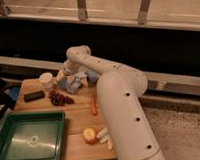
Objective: Stack cups on top of each other
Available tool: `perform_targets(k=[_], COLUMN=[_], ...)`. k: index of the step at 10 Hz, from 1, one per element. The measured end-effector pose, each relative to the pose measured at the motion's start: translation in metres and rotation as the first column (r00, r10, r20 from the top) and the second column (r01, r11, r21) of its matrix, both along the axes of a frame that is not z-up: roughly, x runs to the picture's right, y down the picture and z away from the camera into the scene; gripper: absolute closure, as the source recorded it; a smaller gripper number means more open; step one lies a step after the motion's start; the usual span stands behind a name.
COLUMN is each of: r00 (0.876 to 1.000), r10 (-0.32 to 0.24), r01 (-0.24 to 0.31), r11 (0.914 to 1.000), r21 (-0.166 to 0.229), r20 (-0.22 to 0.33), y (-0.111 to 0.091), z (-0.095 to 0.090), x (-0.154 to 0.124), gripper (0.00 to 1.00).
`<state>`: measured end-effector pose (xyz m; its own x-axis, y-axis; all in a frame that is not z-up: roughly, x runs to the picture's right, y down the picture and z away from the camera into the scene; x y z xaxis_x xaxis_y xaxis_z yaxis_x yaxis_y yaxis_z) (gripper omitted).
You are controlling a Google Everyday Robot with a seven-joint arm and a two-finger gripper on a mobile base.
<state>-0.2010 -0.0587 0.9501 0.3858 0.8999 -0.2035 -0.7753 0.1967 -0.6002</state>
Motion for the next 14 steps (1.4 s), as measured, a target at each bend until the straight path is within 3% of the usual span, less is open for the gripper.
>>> perform_targets(k=[2,6,12,14], r00=[1.0,1.0,1.0,0.999], r10=[0.014,0.009,-0.015,-0.027], r01=[-0.014,-0.009,0.016,0.028], r11=[0.9997,0.9999,0.9993,0.9986], r21=[-0.02,-0.005,0.034,0.045], r20=[0.004,-0.01,-0.02,-0.017], y=[0.009,0.009,0.005,0.005], z=[0.008,0.009,0.009,0.008], x=[-0.001,-0.009,-0.015,-0.017], gripper=[0.31,0.35,0.95,1.0])
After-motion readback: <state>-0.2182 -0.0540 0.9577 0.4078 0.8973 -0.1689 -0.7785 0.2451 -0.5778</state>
